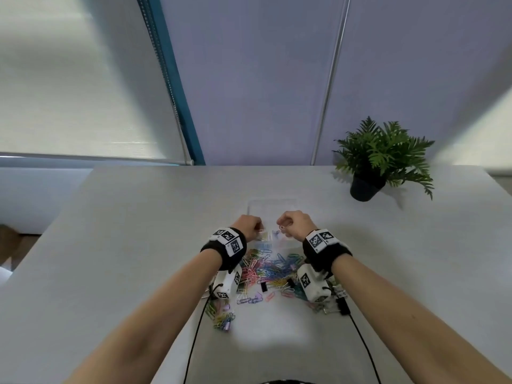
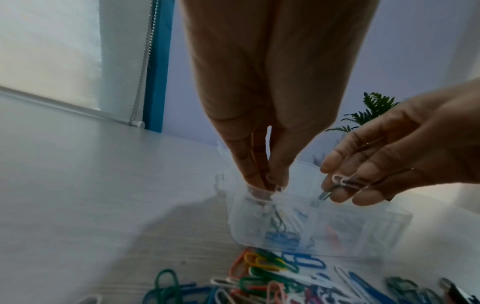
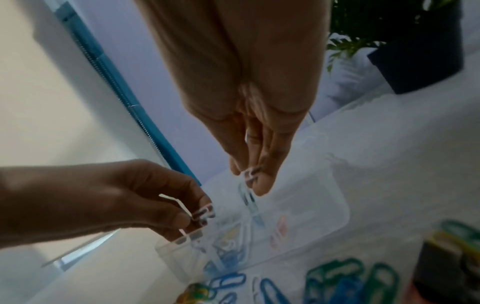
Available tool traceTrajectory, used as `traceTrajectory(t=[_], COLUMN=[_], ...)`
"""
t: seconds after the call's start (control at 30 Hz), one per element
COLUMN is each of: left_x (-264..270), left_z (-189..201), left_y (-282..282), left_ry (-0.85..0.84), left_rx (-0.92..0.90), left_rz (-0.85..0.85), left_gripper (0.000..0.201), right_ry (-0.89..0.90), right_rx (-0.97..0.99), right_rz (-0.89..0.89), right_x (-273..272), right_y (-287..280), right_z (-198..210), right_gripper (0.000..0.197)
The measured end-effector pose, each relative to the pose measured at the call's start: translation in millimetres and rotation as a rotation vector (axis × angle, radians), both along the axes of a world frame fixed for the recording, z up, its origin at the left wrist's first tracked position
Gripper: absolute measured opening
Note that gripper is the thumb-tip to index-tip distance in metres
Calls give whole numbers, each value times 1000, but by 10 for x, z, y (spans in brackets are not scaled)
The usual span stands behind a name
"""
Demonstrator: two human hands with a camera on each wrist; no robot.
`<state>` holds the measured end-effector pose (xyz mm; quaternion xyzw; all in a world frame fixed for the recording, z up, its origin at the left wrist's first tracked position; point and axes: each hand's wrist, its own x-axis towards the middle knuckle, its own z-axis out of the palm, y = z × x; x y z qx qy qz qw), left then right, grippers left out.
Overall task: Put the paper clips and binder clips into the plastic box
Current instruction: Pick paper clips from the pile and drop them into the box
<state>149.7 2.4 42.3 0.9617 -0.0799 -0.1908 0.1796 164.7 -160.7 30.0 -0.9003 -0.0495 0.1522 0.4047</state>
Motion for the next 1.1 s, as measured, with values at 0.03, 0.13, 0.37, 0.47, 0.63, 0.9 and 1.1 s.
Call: traceTrajectory(t=[0.03, 0.13, 0.37, 0.47, 0.63, 0.9, 1.1], left_x=[-7, -69, -671, -835, -935, -903, -860], left_z=[6, 88, -1, -262, -379, -296, -194], left_y=[17, 83, 35, -81, -208, 80, 211], left_ry=[-9, -97, -82, -28, -113, 14, 149], left_rx=[-28, -92, -173, 16, 124, -3, -440], left_rz=[-9, -33, -159, -199, -140, 4, 260], left_gripper=[29, 32, 20, 37, 33, 16, 20], right_ry=[-4, -107, -240, -179, -246, -149, 98], right_rx=[-22, -62, -165, -469, -590, -313, 213], right_rz=[34, 89, 429, 550, 531, 409, 115], right_x=[-3, -68, -629, -815, -934, -952, -899], right_y=[-11, -59, -93, -48, -19, -193, -276], right_z=[13, 88, -12, -236, -384, -386, -217], right_gripper=[27, 24, 15, 42, 52, 15, 7])
